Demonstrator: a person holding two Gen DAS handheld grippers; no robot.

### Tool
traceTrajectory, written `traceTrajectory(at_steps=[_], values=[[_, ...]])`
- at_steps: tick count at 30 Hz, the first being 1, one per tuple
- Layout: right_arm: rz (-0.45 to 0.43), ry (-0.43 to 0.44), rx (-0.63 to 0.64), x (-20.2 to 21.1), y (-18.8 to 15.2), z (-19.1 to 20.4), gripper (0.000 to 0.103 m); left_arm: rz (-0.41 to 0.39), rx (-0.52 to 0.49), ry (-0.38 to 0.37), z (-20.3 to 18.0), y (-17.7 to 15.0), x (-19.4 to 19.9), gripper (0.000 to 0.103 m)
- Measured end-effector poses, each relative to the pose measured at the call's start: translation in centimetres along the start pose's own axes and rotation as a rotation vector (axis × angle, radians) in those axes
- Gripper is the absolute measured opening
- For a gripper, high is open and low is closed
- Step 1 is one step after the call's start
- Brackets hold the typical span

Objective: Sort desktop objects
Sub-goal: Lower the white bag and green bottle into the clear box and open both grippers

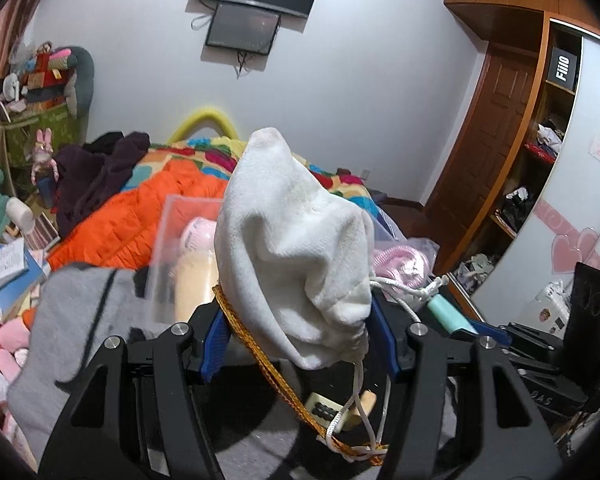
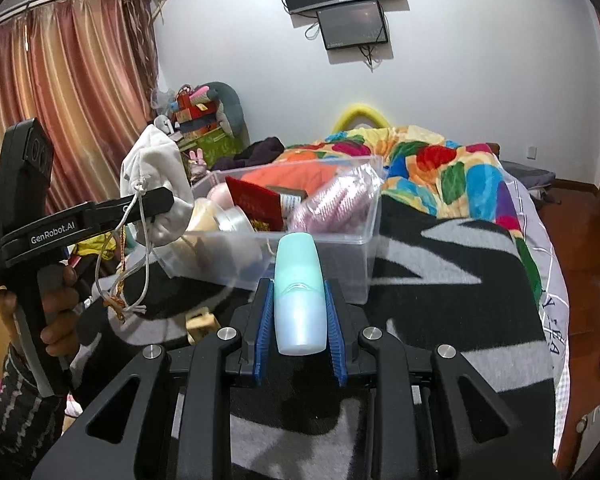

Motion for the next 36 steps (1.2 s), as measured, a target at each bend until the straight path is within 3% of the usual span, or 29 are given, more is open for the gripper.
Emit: traceTrajectory(at_steps=[7,11,21,26,28,29,36], values=[[-0.041,-0.003,0.013,0.4,2.0,0.1,0.023,0.034,0.012,0.085,2.2,0.4,-3.0,0.06],[-0.041,-0.022,0.036,-0.7,2.9,0.2,0.023,0.045,0.041,0.087,3.4,0.1,-4.4,0.06],[-0.013,-0.003,0.043,-3.9,4.0,1.0,0.023,0.021,-0.012,0.124,3.4,-0.5,-5.9,0.063],[0.007,0.003,0.05,-5.8,4.3,1.5,0.023,0.0,-0.023,0.121,3.5,-0.8,-5.5,0.069],[0.02,0.015,0.047,-6.5,4.1,1.6,0.023,-0.014,-0.045,0.15,3.3,-0.9,-5.3,0.086],[0.024,0.015,0.048,-6.7,4.0,1.6,0.023,-0.024,-0.053,0.164,3.3,-1.1,-5.1,0.089],[0.038,0.02,0.038,-7.7,3.8,1.4,0.023,-0.065,-0.005,0.115,4.0,-1.1,-3.7,0.089]])
Point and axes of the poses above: each gripper's, at about its wrist camera, not at the fingertips, and x roughly against the way its jaws point, z to its left, y to its top, the point moved 6 cm from there along -x, roughly the way its jaws point, and after that the axes turned 6 degrees about y, right-handed, at the moved point
